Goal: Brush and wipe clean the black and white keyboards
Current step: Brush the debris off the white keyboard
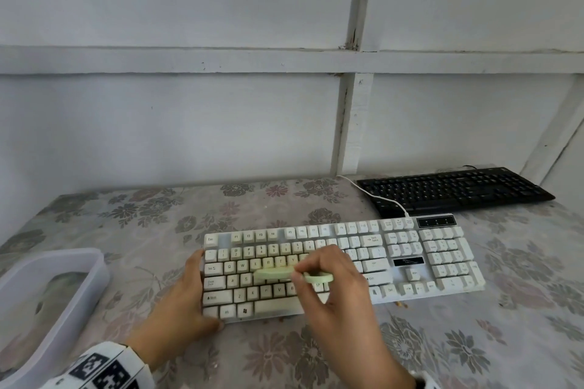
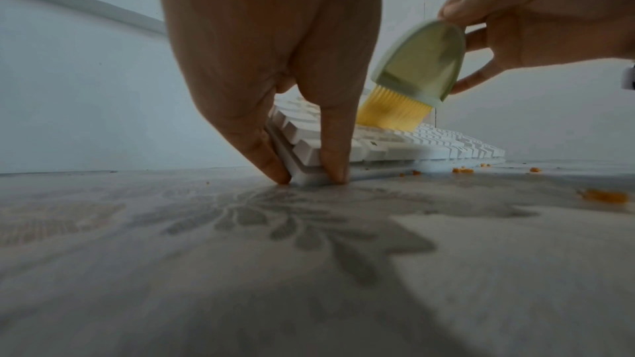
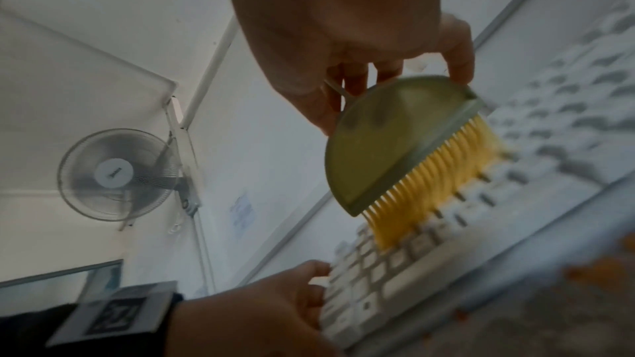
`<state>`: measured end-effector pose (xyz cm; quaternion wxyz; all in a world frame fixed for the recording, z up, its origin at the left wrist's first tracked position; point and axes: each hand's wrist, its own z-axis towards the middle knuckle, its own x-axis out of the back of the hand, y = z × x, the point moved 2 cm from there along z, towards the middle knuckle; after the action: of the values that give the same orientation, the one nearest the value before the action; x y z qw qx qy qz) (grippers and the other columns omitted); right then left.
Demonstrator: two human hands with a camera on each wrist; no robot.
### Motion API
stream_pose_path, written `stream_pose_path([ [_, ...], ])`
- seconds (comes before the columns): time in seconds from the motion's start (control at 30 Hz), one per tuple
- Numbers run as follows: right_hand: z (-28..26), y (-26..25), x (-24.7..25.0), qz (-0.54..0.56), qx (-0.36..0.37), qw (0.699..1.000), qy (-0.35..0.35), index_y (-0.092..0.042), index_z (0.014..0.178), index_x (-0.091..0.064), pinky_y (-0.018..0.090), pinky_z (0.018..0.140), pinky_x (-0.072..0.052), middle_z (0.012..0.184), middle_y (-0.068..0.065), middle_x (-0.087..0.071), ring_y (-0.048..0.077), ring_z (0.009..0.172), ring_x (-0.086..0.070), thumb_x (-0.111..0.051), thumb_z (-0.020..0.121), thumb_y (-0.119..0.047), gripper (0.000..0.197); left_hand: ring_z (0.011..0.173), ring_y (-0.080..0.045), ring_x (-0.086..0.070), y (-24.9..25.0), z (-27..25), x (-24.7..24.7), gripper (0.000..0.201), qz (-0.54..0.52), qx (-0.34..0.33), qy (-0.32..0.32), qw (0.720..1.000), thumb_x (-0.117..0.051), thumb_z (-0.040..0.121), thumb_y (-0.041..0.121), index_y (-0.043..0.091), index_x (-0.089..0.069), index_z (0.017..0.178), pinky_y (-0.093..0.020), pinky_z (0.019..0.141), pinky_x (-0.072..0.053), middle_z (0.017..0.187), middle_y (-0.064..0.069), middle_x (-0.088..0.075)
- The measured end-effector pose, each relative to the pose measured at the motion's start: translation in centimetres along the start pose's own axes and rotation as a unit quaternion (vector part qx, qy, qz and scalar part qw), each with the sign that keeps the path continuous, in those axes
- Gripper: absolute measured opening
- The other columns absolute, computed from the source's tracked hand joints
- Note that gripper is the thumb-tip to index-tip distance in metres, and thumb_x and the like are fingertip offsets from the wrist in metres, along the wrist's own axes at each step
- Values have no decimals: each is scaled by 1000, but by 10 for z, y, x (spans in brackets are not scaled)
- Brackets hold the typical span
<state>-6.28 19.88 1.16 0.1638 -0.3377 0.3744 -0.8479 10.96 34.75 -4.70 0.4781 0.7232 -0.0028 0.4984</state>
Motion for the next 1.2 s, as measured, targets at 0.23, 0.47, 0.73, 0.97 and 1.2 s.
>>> stream_pose_path([
  [0.23, 3, 3, 23, 3, 9, 999, 33, -38, 85, -48, 41, 82, -46, 93, -17, -55, 7, 90, -53, -54, 77, -36, 10, 93, -5, -57, 3, -1, 1, 99, -4, -14, 4, 1000, -76, 60, 11, 62, -8, 109, -15, 68, -46, 114, 14, -49],
  [0.47, 5, 21, 29, -5, -25, 999, 34, -33, 83, -50, 23, 72, -39, 96, -17, -54, 8, 82, -52, -58, 78, -26, 11, 98, -7, -56, 2, 1, 2, 99, -6, -15, 2, 1000, -75, 57, 13, 65, -9, 109, -16, 72, -46, 118, 12, -46],
  [0.73, 5, 27, 40, 51, -67, 996, 18, -29, 79, -55, 12, 68, -37, 89, -10, -59, 5, 81, -54, -65, 86, -18, 17, 87, -6, -57, 11, -3, 3, 93, 16, -10, 2, 1000, -76, 62, 8, 58, -12, 107, -17, 62, -48, 107, 15, -47],
  [0.97, 12, 27, 71, 111, -72, 991, 37, -22, 76, -60, 15, 62, -40, 83, -8, -63, 8, 66, -54, -67, 84, -7, 19, 87, -6, -58, 11, -4, 2, 94, 8, 5, 5, 1000, -76, 62, 10, 58, -10, 109, -20, 66, -51, 105, 16, -50],
  [1.2, 9, 55, 89, 94, -107, 989, 37, -26, 75, -61, 16, 71, -44, 81, -6, -63, 18, 73, -57, -66, 84, -9, 20, 89, -3, -60, 8, -4, 3, 97, -1, -3, 3, 1000, -74, 58, 12, 62, -10, 110, -19, 70, -49, 108, 18, -53],
])
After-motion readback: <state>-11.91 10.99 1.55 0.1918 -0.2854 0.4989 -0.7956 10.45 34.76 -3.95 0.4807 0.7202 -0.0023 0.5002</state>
